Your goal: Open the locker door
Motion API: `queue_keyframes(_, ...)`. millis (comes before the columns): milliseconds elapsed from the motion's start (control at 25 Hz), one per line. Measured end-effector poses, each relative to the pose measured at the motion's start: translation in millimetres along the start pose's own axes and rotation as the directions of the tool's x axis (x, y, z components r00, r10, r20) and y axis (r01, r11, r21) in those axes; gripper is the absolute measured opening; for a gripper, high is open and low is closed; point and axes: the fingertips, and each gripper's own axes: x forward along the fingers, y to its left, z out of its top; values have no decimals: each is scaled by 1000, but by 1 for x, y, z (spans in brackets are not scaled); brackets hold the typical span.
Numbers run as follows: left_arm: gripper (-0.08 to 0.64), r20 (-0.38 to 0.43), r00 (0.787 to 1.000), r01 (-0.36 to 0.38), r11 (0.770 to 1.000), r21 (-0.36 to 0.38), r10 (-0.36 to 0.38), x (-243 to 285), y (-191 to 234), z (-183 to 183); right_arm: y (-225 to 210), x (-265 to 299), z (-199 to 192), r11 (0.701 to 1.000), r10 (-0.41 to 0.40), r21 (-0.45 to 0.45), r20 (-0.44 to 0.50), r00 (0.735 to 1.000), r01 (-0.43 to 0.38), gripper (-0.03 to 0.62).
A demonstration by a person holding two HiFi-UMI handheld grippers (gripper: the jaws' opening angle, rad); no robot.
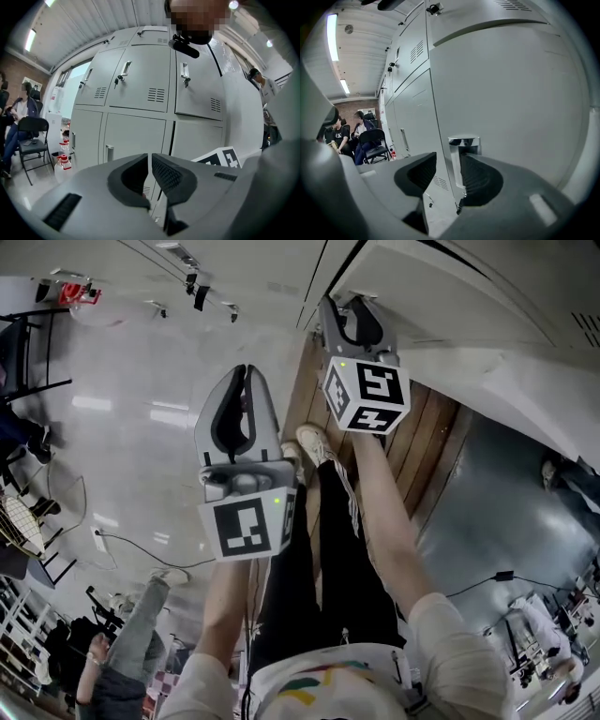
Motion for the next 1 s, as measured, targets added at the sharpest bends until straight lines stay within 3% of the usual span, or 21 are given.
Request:
queue_keyframes(200, 18, -1, 999, 36, 997, -62, -36, 5, -4, 1, 8, -19, -12, 1000, 10, -9, -11, 1000, -10, 149)
queue_keyframes(320, 20, 5, 995, 97, 989, -110, -97, 8, -10, 0, 11, -27, -17, 1000, 12, -6, -12, 1000, -12, 144)
queue_keyframes(400, 83, 17, 987, 163, 978, -132, -163, 11, -20, 1, 13, -33, -18, 1000, 14, 3, -9, 1000, -14, 144)
queue_keyframes(440, 130, 21, 981, 194, 972, -134, -192, 13, -25, 3, 13, -36, -18, 1000, 14, 5, -5, 1000, -14, 144)
queue_keyframes(640, 133, 1, 958, 287, 956, -63, -287, 23, -47, 1, 15, -48, -21, 1000, 10, -16, 0, 1000, -10, 140)
queue_keyframes(800, 133, -67, 919, 390, 921, -13, -390, 32, -76, -11, 14, -60, -27, 1000, 22, -17, -6, 1000, -22, 132)
queue_keyframes(920, 150, -100, 881, 463, 886, -16, -462, 42, -92, -13, 15, -63, -29, 999, 35, -16, -7, 999, -35, 132)
queue_keyframes(1000, 156, -93, 871, 481, 876, -34, -482, 48, -96, -10, 16, -65, -28, 998, 55, -15, 0, 999, -55, 132)
